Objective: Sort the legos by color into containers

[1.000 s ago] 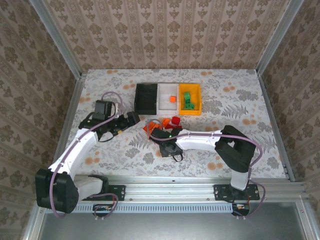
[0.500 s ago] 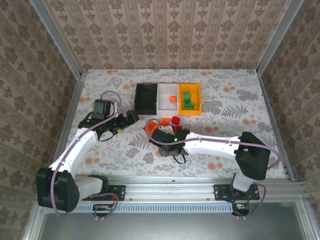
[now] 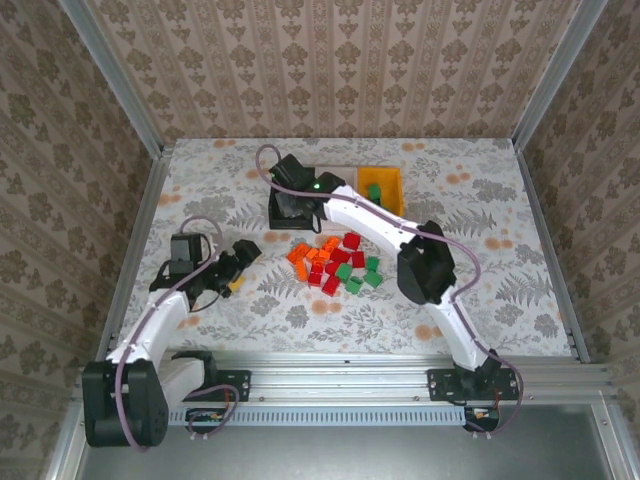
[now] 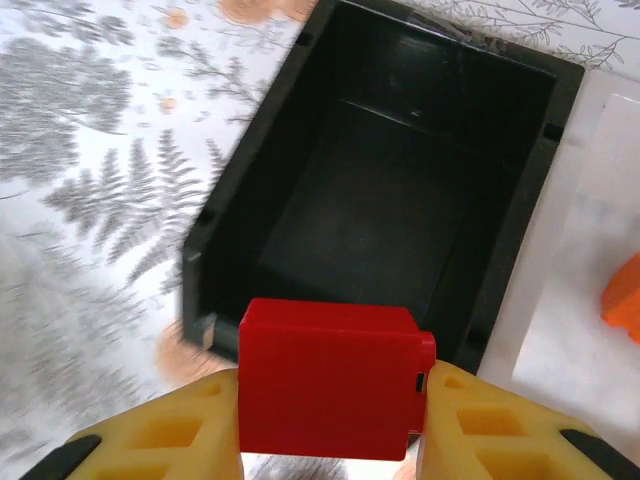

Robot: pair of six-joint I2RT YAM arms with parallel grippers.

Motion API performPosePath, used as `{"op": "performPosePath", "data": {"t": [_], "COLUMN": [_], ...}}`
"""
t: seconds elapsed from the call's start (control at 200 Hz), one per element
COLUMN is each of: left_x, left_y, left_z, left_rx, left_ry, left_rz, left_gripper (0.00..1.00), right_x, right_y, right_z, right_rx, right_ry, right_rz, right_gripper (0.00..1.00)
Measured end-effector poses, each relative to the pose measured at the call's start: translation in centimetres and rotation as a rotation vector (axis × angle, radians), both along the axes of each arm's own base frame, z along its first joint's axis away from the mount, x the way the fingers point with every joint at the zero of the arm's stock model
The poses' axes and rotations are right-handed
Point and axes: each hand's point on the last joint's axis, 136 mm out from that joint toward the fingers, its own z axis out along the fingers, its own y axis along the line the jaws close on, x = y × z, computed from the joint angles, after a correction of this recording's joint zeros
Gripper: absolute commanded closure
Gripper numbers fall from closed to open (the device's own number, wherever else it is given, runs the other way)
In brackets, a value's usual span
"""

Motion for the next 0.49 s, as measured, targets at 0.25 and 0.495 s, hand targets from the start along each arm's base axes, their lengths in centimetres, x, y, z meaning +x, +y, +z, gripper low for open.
{"op": "performPosePath", "data": {"t": [0.25,0.495], "left_x": [-0.3,0.1], "left_y": [-0.4,-0.7], "left_z": [1.1,1.6], "left_rx": [-0.029,-0.027], "left_ry": [-0.031,-0.015], "left_rz": [-0.022,-0.036], "left_gripper": [0.00,0.00], "right_x": [1.6,1.6], "right_y": [-0.8,-0.4], "right_z": [-3.2,-2.6], "right_rx": [-0.079,-0.070], "right_ry": [0.042,0.035], "right_rz": [0.022,0.048], "right_gripper": [0.50,0.41]}}
